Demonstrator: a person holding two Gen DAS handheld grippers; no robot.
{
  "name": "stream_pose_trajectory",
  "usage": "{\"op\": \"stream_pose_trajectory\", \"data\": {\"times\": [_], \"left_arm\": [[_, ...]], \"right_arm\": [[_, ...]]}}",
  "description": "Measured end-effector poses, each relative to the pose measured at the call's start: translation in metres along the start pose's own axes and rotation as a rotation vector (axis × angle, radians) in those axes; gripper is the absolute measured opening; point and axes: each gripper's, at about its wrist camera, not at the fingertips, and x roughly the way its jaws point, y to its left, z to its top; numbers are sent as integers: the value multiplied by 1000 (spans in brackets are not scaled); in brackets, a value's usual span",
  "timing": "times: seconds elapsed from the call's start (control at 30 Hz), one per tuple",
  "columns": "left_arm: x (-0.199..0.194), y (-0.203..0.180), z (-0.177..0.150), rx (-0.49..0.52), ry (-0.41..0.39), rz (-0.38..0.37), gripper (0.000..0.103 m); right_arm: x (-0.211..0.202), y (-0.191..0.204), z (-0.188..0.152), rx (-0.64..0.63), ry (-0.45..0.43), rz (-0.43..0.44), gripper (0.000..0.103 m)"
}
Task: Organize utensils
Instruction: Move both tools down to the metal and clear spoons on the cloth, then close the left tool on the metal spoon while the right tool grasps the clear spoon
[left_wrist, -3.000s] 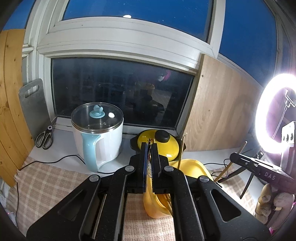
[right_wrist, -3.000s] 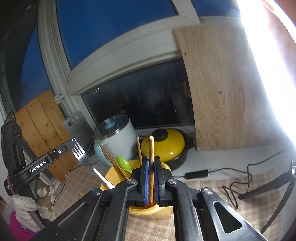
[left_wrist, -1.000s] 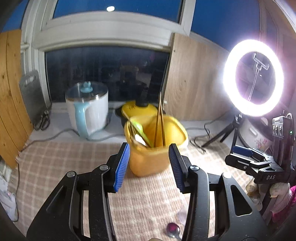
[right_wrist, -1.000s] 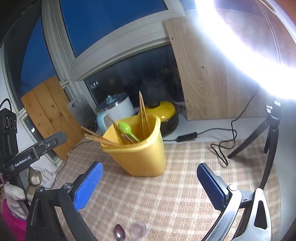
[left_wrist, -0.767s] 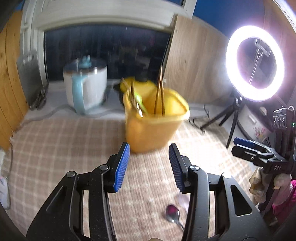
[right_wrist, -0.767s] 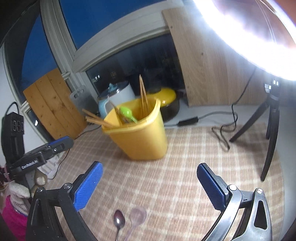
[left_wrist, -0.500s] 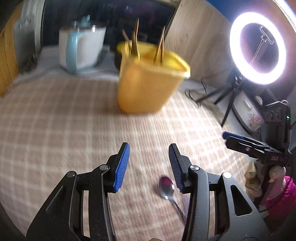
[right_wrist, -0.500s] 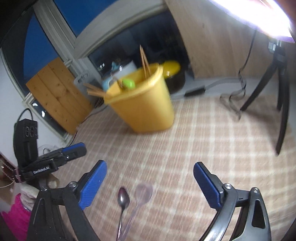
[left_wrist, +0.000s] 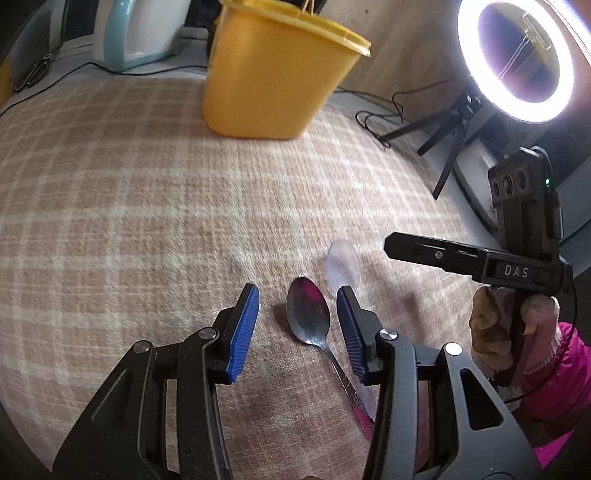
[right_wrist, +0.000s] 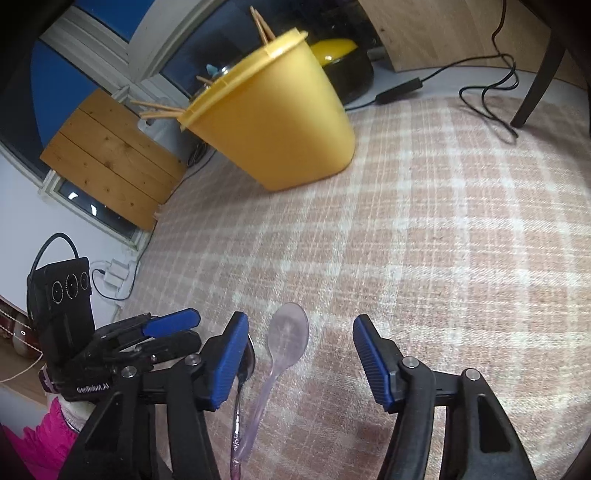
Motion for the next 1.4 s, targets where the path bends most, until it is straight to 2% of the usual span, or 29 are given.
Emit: {"op": "stream_pose_trajectory", "data": {"times": [0.7, 0.97, 1.1, 1.17, 1.23, 1.4], "left_arm": [[23, -10, -3, 62, 44, 26, 44], [30, -12, -3, 74, 38, 21, 44], [33, -16, -2, 104, 21, 43, 44], [36, -18, -3, 123, 9, 64, 38], [39, -19, -3, 133, 5, 85, 19], [39, -18, -3, 137, -8, 89, 8]], "right_arm": [[25, 19, 3, -68, 33, -40, 52], [39, 26, 1, -90, 55, -53, 41], [42, 25, 0, -75, 46, -56, 36], [43, 25, 0, -71, 44, -59, 32], [43, 24, 0, -73, 45, -66, 26], [44, 23, 2, -71, 47, -83, 16]]}}
